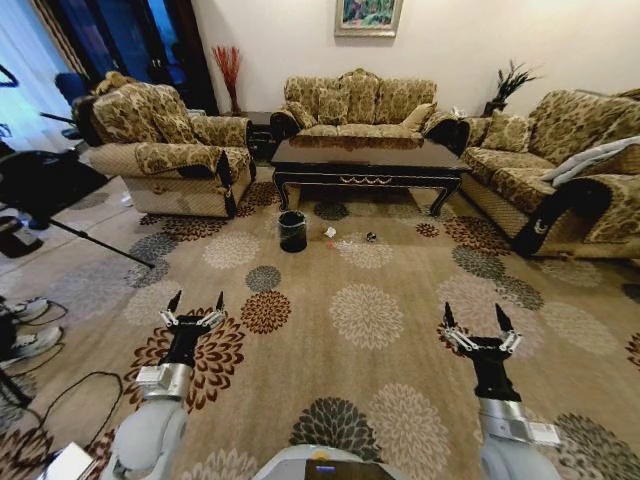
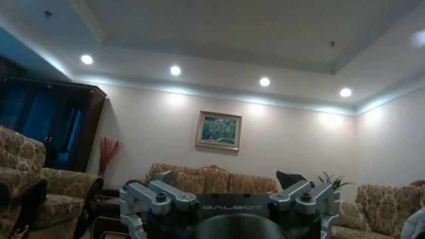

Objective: Move to the front of the table and pick up the trash from the floor, then place it into the trash bin.

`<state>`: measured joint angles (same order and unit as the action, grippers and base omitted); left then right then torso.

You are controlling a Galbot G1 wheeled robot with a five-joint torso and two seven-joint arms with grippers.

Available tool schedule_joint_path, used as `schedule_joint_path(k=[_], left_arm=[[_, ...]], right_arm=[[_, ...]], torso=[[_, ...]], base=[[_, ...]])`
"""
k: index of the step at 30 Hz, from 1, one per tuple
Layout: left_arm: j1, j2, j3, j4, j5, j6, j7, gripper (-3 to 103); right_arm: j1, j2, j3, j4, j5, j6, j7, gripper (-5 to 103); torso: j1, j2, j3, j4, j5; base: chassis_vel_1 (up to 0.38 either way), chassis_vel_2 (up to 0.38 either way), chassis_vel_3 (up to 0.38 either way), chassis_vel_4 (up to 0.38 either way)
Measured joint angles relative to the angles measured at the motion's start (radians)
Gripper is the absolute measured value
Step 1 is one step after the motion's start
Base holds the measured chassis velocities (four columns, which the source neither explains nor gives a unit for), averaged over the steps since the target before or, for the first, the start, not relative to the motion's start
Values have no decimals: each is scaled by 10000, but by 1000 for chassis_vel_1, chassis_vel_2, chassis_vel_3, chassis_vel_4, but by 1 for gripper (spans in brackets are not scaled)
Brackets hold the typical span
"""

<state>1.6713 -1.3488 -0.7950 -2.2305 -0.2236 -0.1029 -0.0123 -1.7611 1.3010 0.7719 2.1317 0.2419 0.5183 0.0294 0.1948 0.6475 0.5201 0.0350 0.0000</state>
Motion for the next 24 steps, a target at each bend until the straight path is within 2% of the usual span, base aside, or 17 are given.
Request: schedule_joint_path(k=[5, 17, 20, 24], left_arm=[[-40, 87, -148, -554, -211, 58, 0, 100], [19, 55, -105, -657, -195, 30, 65, 100], [21, 51, -101, -656, -186, 28, 69, 100], [20, 68, -110, -632, -181, 26, 77, 100]], right_arm=[[-11, -28, 80, 183, 19, -7, 20, 100], [-281, -50, 110, 538, 374, -140, -64, 100], [-435, -89, 36, 635, 585, -390, -40, 100], [-804, -323, 47, 852, 817, -1343, 213, 100]], torso=[[-83, -211, -126, -1, 1], [-284, -675, -392, -1, 0], [-327, -781, -452, -1, -1], [-394, -978, -585, -2, 1]], base=[[0, 0, 0, 0], [0, 0, 0, 0], [0, 0, 0, 0], [0, 0, 0, 0]])
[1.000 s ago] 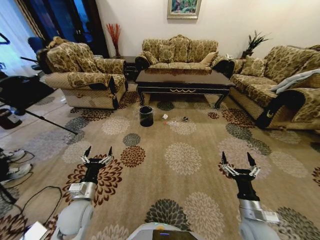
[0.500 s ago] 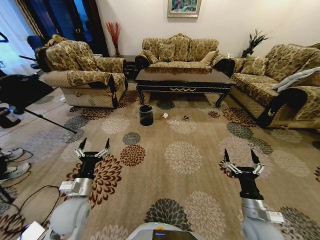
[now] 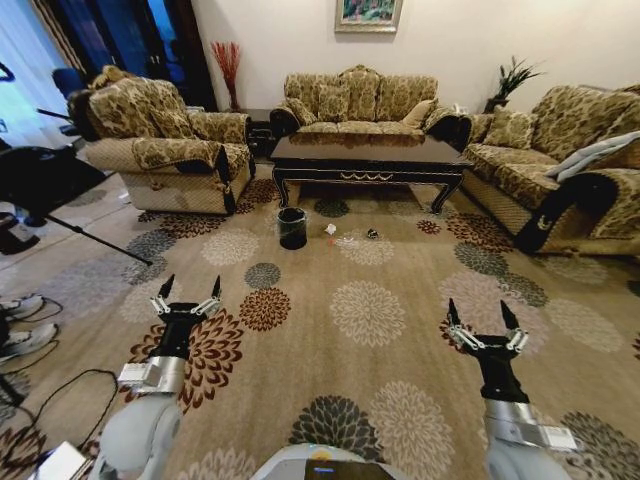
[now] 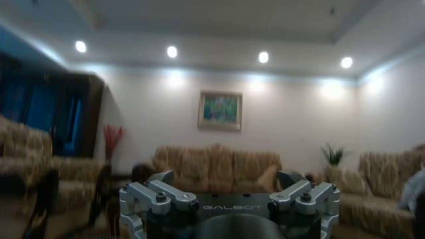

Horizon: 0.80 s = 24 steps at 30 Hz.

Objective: Move to the front of the table and pick up the trash from the floor, then place it into the trash bin.

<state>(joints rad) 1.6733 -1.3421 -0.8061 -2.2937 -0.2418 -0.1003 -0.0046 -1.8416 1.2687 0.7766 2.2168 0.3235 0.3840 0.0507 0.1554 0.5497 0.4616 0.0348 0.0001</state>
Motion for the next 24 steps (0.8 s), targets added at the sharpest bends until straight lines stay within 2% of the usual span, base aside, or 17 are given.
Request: schedule_joint_path(k=[2, 3, 5, 8, 16, 24], left_arm=[[-2, 17, -18, 43, 0, -4, 1, 100], [-2, 17, -18, 43, 0, -4, 1, 100], [-6, 13, -22, 58, 1, -10, 3, 100], [0, 2, -21, 66, 2, -16, 5, 100], [-39, 17, -35, 195, 10, -34, 15, 100], [-178, 109, -83, 325, -92, -36, 21, 100]], right_arm=[[-141, -184, 120, 168, -218, -794, 441, 100], [-141, -184, 120, 168, -218, -794, 441, 100], [-213, -334, 154, 296, -309, -1447, 903, 100], [-268, -413, 116, 380, -280, -1701, 1074, 100], [-278, -557, 145, 352, -268, -1482, 752, 100], [-224, -737, 157, 243, 414, -1037, 136, 100]], torso=[[-42, -124, -78, 2, -2], [-42, -124, -78, 2, -2], [-90, -238, -149, 1, 0], [-132, -349, -215, 1, -1], [-245, -636, -391, 1, -1], [-371, -963, -588, 1, -1]], base=[[0, 0, 0, 0], [0, 0, 0, 0], [0, 0, 0, 0], [0, 0, 0, 0], [0, 0, 0, 0], [0, 0, 0, 0]])
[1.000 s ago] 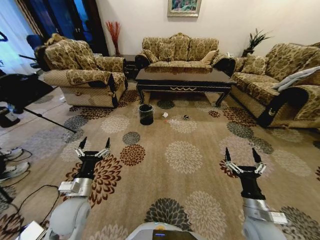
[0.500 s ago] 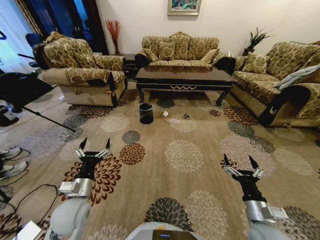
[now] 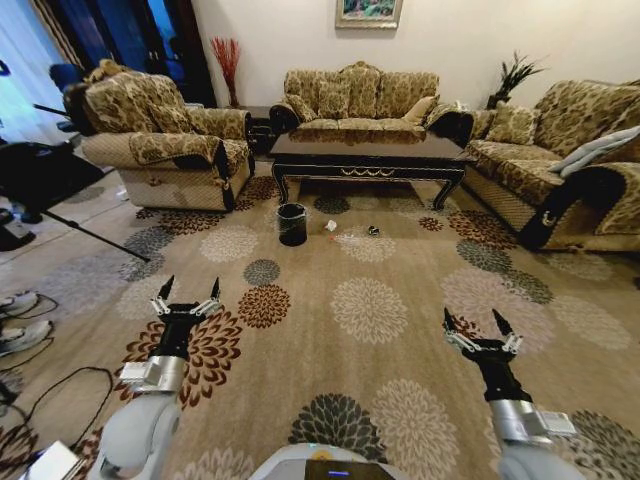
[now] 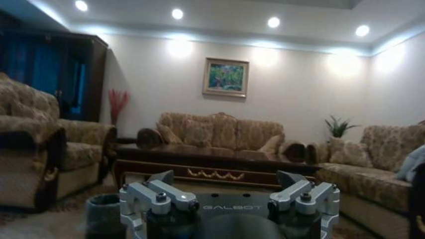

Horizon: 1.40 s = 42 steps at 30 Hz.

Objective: Move to the front of the table and pick up the trash from the floor, then place it into the trash bin.

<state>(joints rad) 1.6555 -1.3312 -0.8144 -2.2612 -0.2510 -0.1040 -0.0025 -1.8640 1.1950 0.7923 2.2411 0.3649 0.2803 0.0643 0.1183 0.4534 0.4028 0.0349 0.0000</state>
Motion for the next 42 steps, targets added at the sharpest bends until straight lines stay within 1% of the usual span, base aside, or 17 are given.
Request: schedule_joint_path(k=[2, 3, 5, 7, 8, 17, 24, 27, 33, 35, 37, 39, 42], left_arm=[[-11, -14, 22, -1, -19, 0, 1, 100], [-11, -14, 22, -1, -19, 0, 1, 100], [-15, -34, 46, -32, -39, -1, 1, 100], [-16, -35, 49, -38, -43, -1, 1, 100], [-19, -40, 62, -89, -81, -6, 2, 100], [-45, 16, -20, -537, -438, 51, 3, 100], [-58, 46, -37, -527, -454, 56, 3, 100], [-60, 79, -44, -538, -476, 63, 2, 100], [-49, 125, -87, -591, -514, 80, 0, 100], [-29, 144, -95, -594, -515, 84, 0, 100], [-28, 144, -95, -594, -515, 84, 0, 100], [-16, 138, -89, -594, -508, 85, 0, 100], [-10, 128, -81, -593, -501, 85, -3, 100]], right_arm=[[23, 39, -10, -59, 25, 237, -319, 100], [23, 39, -10, -59, 25, 237, -319, 100], [24, 89, -31, -113, -2, 342, -451, 100], [24, 96, -34, -122, -11, 352, -461, 100], [27, 128, -47, -180, -65, 406, -482, 100], [70, 196, -78, -344, -205, 510, -491, 100], [133, 191, -75, -449, -244, 563, -484, 100], [156, 209, -86, -489, -325, 621, -502, 100], [195, 231, -120, -545, -410, 669, -539, 100], [230, 248, -157, -583, -439, 686, -539, 100], [233, 250, -162, -587, -442, 687, -539, 100], [246, 254, -177, -604, -459, 689, -538, 100], [248, 254, -179, -611, -464, 694, -538, 100]], torso=[[-47, -115, -68, 0, 0], [-47, -115, -68, 0, 0], [-85, -231, -151, 0, 0], [-90, -247, -161, 0, 0], [-122, -354, -231, 0, 0], [-252, -708, -457, 0, 0], [-337, -952, -616, 0, 0], [-389, -1118, -733, 0, -1], [-457, -1307, -851, 0, 0], [-502, -1435, -938, 0, 0], [-507, -1454, -952, 0, 0], [-546, -1588, -1040, 0, 0], [-567, -1653, -1086, 0, 0]], base=[[0, 0, 0, 0], [0, 0, 0, 0], [0, 0, 0, 0], [0, 0, 0, 0], [0, 0, 0, 0], [0, 0, 0, 0], [0, 0, 0, 0], [0, 0, 0, 0], [0, 0, 0, 0], [0, 0, 0, 0], [0, 0, 0, 0], [0, 0, 0, 0], [0, 0, 0, 0]])
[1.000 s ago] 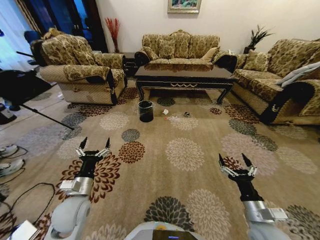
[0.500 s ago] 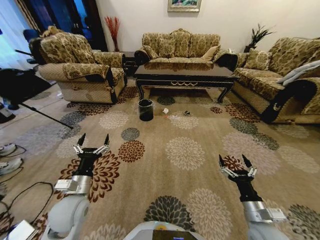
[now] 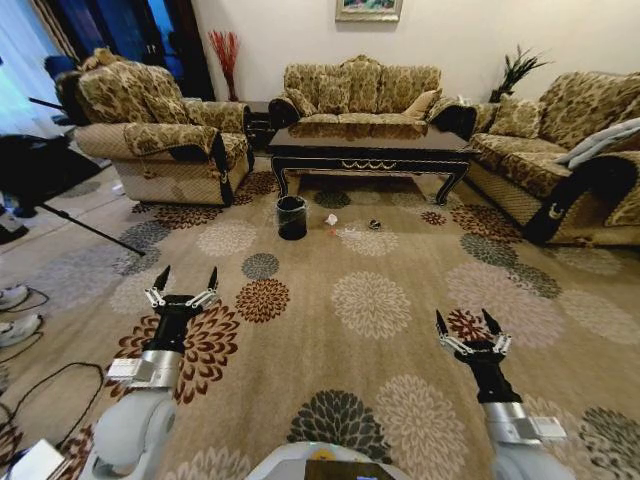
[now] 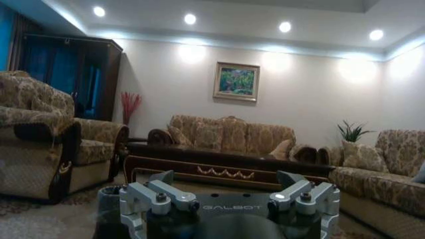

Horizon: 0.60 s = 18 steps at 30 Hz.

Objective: Move to the front of the table and pick up the trash from the floor, then place it into the trash bin.

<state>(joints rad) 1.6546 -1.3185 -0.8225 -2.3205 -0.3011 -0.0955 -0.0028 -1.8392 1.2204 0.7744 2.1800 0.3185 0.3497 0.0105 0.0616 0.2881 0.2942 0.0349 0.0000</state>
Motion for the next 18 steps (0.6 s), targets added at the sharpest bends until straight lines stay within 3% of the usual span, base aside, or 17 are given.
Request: schedule_joint_path(k=[18], left_arm=[[23, -55, 22, 24, 17, -2, -32, 100]], right_arm=[[3, 75, -6, -23, -89, 71, 53, 100]], torso=[[-214, -758, -545, 0, 0]], base=[[0, 0, 0, 0]])
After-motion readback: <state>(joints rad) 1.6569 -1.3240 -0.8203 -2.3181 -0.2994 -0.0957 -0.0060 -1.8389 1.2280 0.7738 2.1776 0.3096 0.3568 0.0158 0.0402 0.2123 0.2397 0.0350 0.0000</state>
